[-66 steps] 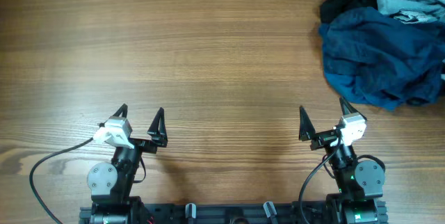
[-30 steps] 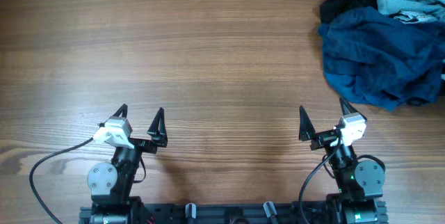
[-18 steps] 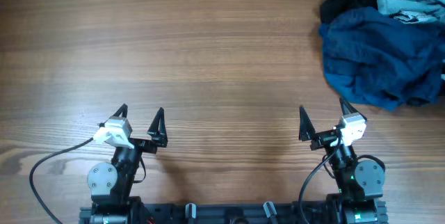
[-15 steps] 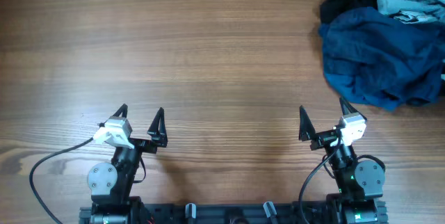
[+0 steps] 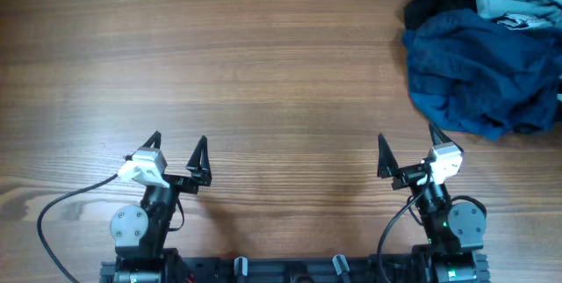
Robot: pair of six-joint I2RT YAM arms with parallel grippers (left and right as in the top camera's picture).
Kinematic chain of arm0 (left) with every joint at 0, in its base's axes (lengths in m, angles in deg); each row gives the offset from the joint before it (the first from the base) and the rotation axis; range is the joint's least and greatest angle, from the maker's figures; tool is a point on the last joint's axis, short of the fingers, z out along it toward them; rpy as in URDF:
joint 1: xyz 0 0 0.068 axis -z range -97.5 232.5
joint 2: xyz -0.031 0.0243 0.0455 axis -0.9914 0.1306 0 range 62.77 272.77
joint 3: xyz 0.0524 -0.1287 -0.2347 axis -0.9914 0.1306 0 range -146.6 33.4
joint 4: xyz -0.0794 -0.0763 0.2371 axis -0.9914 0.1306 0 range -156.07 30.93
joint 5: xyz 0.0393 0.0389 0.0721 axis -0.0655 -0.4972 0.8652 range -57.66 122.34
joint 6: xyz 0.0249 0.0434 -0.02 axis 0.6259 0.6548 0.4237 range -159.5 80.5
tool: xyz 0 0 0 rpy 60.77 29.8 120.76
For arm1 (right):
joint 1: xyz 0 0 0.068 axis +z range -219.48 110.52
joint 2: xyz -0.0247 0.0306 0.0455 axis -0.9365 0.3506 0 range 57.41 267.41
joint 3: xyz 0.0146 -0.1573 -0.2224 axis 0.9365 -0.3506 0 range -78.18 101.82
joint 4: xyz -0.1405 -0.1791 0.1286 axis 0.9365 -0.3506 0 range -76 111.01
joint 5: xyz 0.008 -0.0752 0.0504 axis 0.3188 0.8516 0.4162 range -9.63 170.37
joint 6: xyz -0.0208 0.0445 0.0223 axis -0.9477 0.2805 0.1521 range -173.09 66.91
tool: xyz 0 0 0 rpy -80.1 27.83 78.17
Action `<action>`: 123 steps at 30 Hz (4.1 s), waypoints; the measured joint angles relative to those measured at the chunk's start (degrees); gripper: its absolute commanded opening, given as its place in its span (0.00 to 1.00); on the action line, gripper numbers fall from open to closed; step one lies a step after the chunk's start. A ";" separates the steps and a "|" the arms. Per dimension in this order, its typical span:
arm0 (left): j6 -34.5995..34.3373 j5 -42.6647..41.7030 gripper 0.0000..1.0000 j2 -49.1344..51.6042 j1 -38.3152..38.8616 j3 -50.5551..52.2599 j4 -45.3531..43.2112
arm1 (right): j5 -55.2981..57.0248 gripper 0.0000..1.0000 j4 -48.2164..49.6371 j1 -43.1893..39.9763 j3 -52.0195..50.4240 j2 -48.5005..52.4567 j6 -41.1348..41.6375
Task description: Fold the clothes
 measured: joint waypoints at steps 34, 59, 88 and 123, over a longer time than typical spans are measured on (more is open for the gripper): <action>0.00 0.00 1.00 -0.02 0.00 0.00 0.00 | 0.04 1.00 0.02 0.00 0.00 0.00 0.00; -10.88 -10.08 1.00 20.68 0.00 -25.55 6.21 | -9.29 1.00 5.27 -0.04 23.61 20.00 16.33; -5.62 -23.78 1.00 77.94 -0.04 -69.35 31.45 | -3.96 1.00 -35.63 -13.11 74.88 74.14 13.42; -6.60 -18.03 0.87 77.94 4.28 -69.35 29.44 | -3.82 0.04 -22.71 -39.17 75.21 97.72 18.93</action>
